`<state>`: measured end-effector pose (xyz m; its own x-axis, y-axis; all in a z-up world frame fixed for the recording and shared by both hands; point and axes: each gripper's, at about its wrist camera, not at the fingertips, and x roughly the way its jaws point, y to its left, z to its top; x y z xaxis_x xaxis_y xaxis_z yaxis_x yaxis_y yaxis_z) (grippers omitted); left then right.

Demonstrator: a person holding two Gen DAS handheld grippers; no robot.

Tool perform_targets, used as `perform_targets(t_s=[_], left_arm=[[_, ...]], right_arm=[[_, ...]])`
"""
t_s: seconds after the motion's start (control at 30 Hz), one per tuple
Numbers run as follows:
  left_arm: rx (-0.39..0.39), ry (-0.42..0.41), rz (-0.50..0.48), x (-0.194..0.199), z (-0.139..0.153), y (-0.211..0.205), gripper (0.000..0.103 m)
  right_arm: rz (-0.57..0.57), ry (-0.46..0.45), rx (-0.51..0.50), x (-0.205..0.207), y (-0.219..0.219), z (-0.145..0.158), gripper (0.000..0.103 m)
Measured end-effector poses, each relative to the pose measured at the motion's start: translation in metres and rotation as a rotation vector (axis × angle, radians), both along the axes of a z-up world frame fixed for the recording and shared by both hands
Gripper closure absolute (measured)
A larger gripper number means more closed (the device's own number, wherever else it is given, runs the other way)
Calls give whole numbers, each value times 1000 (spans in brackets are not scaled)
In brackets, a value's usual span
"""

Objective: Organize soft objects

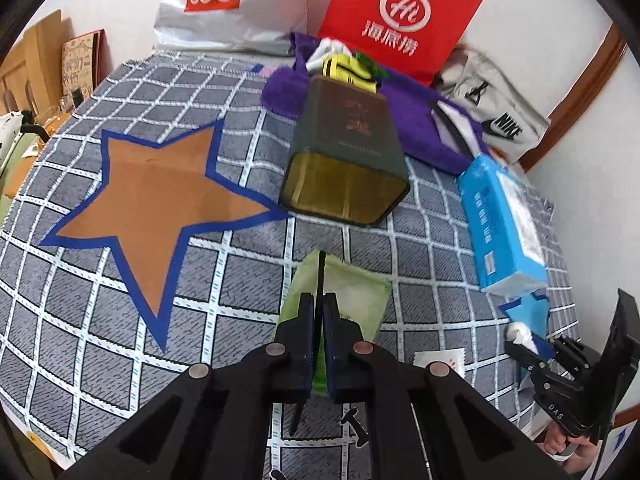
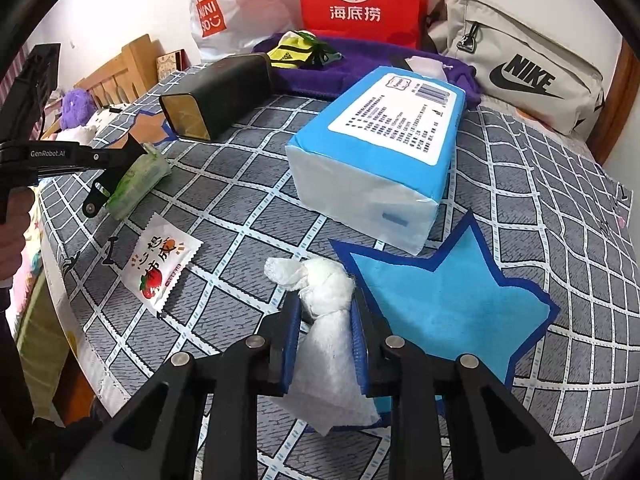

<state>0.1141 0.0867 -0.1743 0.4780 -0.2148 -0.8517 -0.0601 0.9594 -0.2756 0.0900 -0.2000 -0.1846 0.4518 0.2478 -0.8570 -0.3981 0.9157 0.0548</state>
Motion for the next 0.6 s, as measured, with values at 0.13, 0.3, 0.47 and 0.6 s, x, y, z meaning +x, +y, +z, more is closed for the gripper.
perform_targets(t_s=[0.13,0.3,0.47,0.6], left_arm=[[20,-20,6,0,-1,-4,98],[36,-56,2,-2,15,-4,99],[37,-83,4,0,34,-2,99],[44,-101,11,4,46,-5,99]], right_arm=[[6,12,3,3,0,-4,79],[10,-9,45,2,-3,3,82],[1,-37,84,4,-6,21,82],[-11,-58,123,10,-12,38,82]])
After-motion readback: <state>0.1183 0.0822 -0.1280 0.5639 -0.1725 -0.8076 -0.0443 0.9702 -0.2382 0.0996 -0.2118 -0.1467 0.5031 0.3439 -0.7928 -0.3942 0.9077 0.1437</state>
